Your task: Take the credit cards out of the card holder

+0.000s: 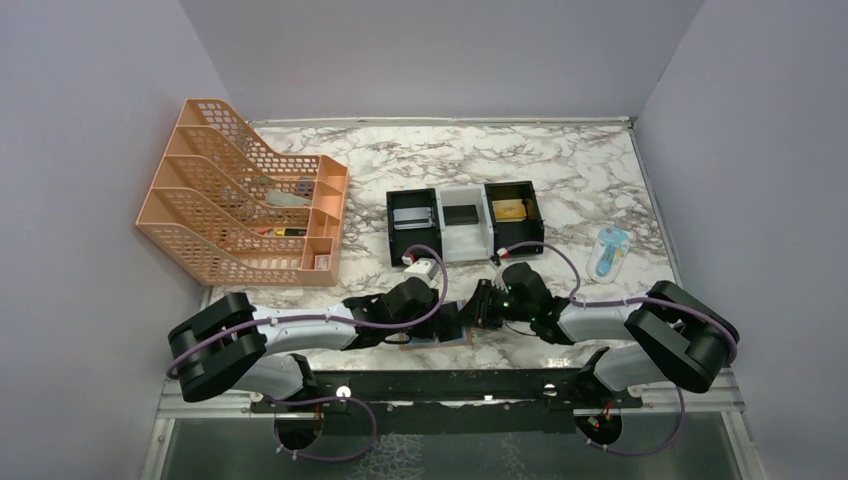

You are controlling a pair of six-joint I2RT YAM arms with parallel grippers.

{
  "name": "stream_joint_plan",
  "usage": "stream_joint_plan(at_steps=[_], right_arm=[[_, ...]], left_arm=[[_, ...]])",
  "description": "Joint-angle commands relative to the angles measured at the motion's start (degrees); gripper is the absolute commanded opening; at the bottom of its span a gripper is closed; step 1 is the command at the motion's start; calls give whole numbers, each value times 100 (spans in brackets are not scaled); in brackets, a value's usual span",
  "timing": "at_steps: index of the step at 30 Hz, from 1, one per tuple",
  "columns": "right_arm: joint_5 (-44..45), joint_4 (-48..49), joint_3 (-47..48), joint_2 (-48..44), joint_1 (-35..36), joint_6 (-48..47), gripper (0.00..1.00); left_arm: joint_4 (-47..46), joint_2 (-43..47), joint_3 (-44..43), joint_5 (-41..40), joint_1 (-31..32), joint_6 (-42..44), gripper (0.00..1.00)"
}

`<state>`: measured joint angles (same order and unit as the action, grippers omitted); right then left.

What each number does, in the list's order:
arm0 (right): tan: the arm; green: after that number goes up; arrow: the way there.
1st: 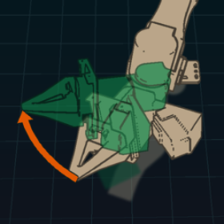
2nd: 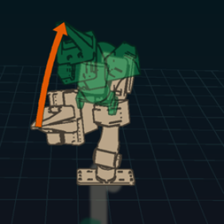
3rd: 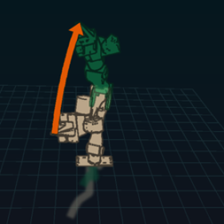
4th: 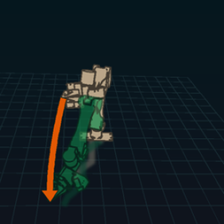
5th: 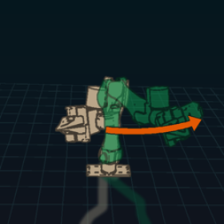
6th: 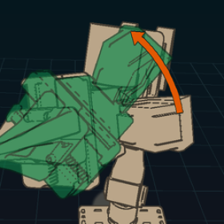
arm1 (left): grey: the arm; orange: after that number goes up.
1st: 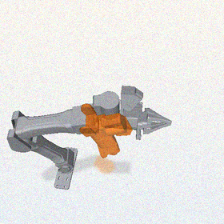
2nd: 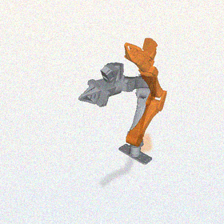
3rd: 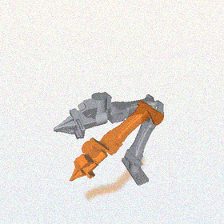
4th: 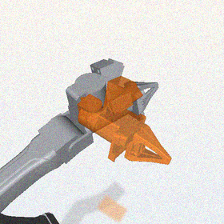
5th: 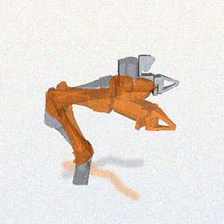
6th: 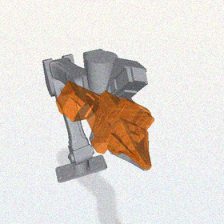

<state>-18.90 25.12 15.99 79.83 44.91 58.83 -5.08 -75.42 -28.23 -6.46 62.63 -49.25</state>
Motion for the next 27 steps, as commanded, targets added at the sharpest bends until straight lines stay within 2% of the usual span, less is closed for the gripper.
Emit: stream_joint_plan(at_steps=[1,6,11,15,23,27], right_arm=[[-30,43,59,-115,1,-152,18],[-193,-127,287,22,1,-343,15],[-215,-245,409,74,-4,-552,1],[179,-578,378,-344,1,-764,1],[965,-1288,270,-1697,1,-1648,1],[1091,-1276,197,-2450,3,-2197,1]], left_arm=[[-61,-25,81,73,-5,-18,29],[16,-31,59,57,-5,30,28],[96,19,39,4,-5,34,27],[455,170,-111,-164,-5,135,29],[1200,831,-390,-524,-85,437,38],[1625,1195,-534,-706,-207,587,52]])
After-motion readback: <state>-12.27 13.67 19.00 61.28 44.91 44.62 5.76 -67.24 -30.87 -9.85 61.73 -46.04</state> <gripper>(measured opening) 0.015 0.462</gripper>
